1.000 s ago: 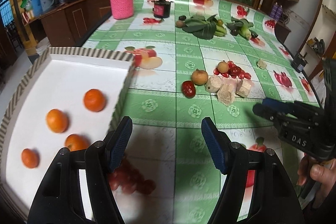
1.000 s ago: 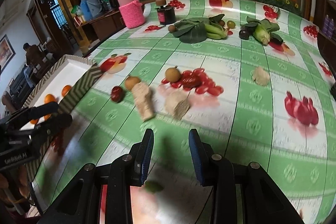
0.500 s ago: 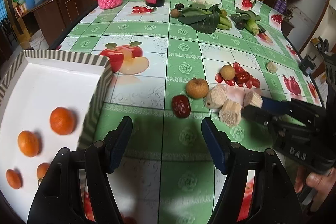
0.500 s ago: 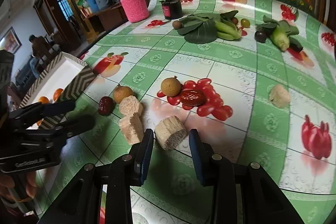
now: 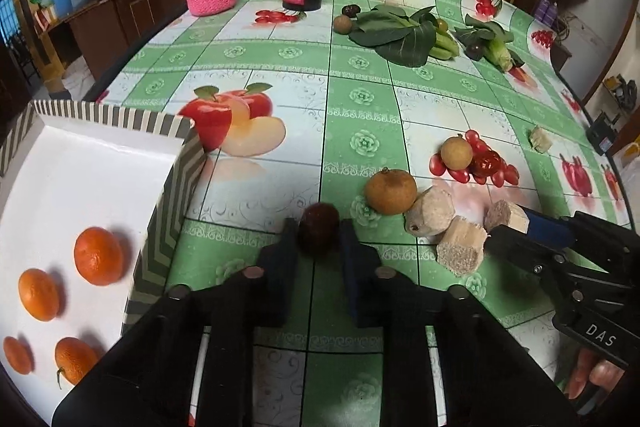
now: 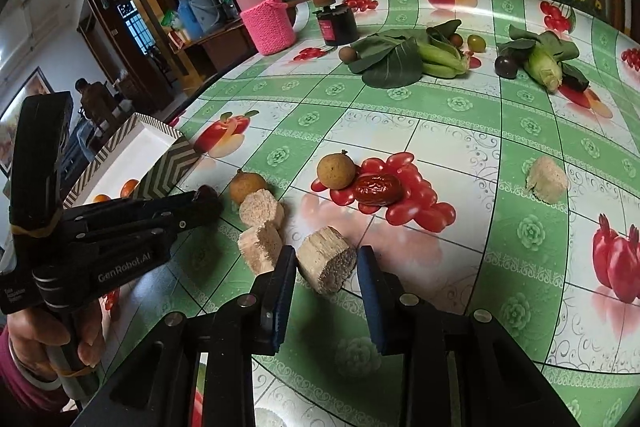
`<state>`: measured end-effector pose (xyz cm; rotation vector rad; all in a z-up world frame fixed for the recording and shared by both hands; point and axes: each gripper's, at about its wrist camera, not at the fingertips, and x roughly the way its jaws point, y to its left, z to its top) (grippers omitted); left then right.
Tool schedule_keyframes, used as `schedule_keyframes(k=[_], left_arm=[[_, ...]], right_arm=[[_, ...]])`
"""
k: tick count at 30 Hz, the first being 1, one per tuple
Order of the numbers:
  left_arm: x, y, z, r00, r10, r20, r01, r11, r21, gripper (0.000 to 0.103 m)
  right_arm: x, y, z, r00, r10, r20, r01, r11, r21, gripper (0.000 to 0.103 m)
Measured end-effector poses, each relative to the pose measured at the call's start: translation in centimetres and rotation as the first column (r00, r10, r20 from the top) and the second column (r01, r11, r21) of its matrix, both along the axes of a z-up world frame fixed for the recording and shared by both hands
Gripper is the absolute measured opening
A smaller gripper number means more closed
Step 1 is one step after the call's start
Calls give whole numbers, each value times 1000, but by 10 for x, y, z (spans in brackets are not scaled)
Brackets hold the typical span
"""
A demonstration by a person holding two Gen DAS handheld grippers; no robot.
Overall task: Organize fruits
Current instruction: 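Grasp the red date with the left tool while the right tool grasps a tan block, then carry the date and block into the white tray and open both tools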
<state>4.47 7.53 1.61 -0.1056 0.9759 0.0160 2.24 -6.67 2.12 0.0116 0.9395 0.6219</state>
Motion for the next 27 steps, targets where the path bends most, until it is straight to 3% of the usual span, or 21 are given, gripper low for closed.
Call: schedule_keyframes(k=[14, 27], left_arm=[[-52, 11, 21, 998, -39, 52, 41, 999, -30, 18], [-112, 35, 40, 993, 1, 118, -2, 1000, 14, 18]], right_arm=[[-43, -6, 19, 999, -21, 36, 19, 999, 41, 31], [-91, 21, 34, 998, 22, 59, -27, 995, 99, 31]])
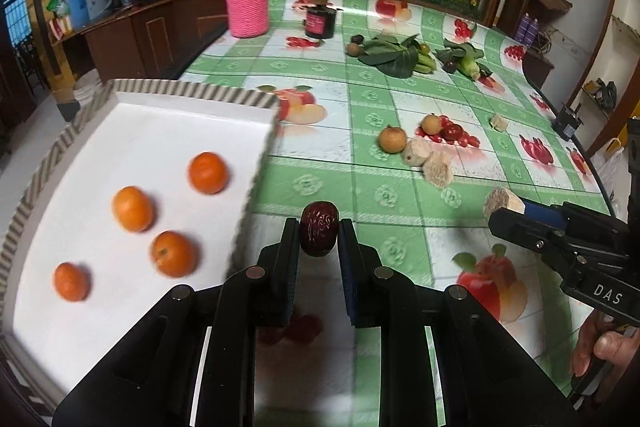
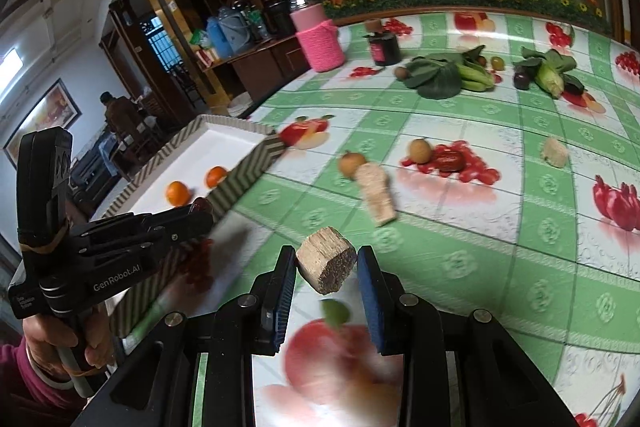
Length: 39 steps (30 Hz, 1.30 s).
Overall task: Organize fruits
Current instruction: 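Carry the date and block into the white tray and open both tools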
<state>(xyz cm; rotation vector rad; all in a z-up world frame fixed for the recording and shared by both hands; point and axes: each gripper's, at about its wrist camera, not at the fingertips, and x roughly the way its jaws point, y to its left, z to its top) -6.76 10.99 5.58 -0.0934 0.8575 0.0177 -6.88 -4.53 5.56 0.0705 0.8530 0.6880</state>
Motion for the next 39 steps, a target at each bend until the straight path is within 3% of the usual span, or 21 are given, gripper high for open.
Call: schedule_keyframes(k=[19, 39], left_arm=[[-57, 76, 5, 978, 198, 61, -204, 974, 97, 19], [-82, 131, -6, 948, 315, 50, -319, 943, 95, 19]], right_arm=[[-29, 88, 18, 986, 161, 37, -161, 987, -3, 31], [-43, 159, 16, 954, 300, 29, -299, 954, -34, 30]])
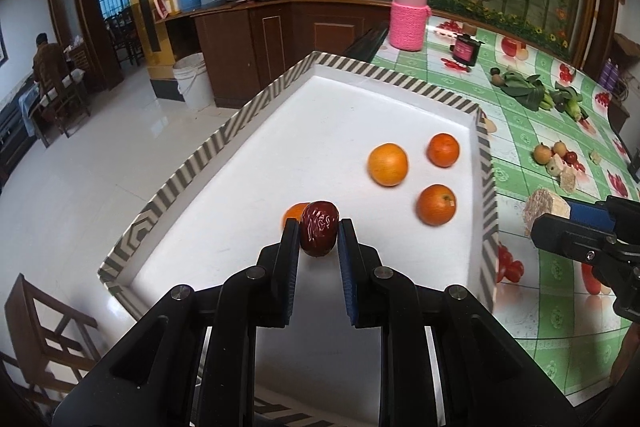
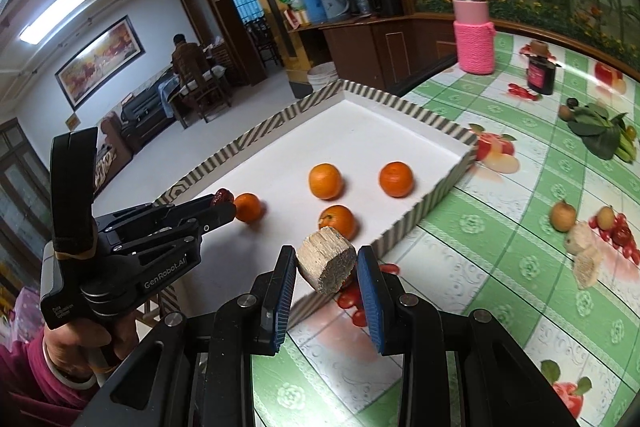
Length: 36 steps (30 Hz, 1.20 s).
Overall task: Organize fruits
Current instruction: 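Carry the date and block into the white tray and open both tools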
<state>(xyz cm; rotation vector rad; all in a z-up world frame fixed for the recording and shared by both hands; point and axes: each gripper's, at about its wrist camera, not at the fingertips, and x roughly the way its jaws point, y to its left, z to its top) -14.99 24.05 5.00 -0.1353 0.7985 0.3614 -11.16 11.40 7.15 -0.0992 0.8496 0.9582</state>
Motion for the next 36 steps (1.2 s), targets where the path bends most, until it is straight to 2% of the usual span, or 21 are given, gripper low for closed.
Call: schedule_keyframes(k=[19, 29, 36], left_arm=[[-7, 28, -18, 998, 49, -37, -51, 998, -48, 18], [-7, 37, -23, 996, 69, -47, -72, 996, -55, 19], [-6, 39, -26, 996, 79, -50, -81, 995, -53, 18]], right_arm=[[-2, 61, -23, 993, 118, -17, -119, 988, -96, 30], [1, 85, -39, 989, 146, -28, -148, 978, -147, 30], [2, 89, -44, 991, 132, -13, -132, 974, -186, 30]])
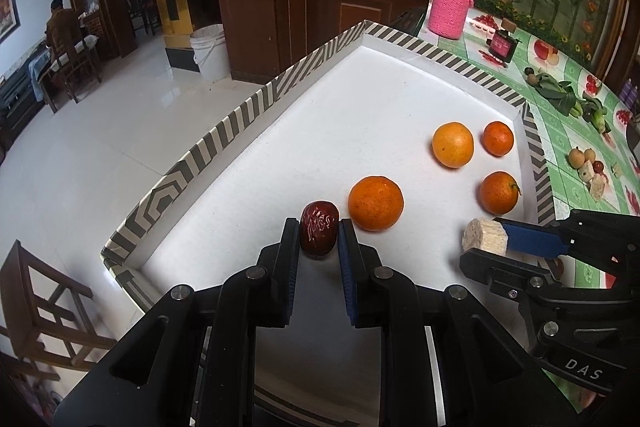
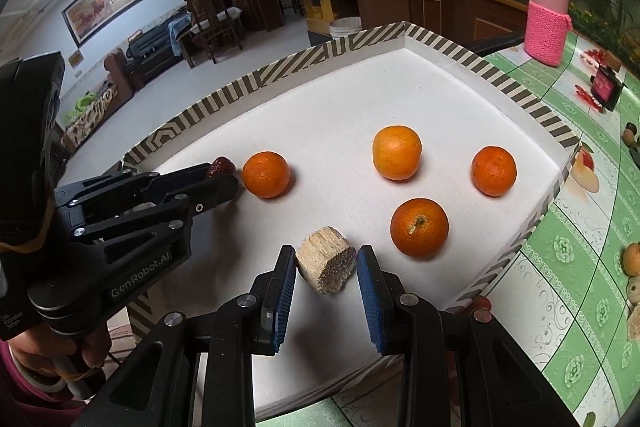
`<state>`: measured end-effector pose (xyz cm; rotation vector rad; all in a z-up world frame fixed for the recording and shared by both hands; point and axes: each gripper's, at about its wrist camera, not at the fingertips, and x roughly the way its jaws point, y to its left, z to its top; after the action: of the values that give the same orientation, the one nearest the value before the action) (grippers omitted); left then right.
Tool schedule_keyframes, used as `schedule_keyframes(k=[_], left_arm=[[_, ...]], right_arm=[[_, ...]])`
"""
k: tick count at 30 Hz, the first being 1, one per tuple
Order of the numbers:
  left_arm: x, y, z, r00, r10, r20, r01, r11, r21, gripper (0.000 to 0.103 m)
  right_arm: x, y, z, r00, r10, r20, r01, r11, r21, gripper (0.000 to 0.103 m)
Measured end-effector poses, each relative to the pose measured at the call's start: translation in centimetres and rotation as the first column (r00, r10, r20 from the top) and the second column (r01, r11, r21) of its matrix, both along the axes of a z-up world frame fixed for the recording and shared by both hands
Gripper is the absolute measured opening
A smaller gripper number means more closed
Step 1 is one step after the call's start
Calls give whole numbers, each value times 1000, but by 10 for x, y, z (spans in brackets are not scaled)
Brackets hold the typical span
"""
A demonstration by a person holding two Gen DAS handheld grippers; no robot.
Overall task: Organize fruits
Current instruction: 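Carry the date and block into the white tray and open both tools, then move both open tools back toward the tablecloth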
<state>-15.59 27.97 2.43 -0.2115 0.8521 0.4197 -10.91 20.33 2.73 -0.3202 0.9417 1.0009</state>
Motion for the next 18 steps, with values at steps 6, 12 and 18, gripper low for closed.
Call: schedule_keyframes(k=[6, 12, 18], left_arm=[[0, 3, -1, 1000, 5, 5, -5, 1000, -20, 20], [-1, 2, 4, 1000, 17, 22, -17, 1000, -17, 45], [-3, -5, 15, 998, 29, 56, -30, 999, 12, 64]], right_arm=[[-4, -4, 2, 1000, -1, 5, 1, 1000, 5, 34], [-8, -23, 14, 1000, -30, -7, 30, 997, 64, 35], [-11, -51, 32, 997, -73, 3, 72, 988, 135, 35]])
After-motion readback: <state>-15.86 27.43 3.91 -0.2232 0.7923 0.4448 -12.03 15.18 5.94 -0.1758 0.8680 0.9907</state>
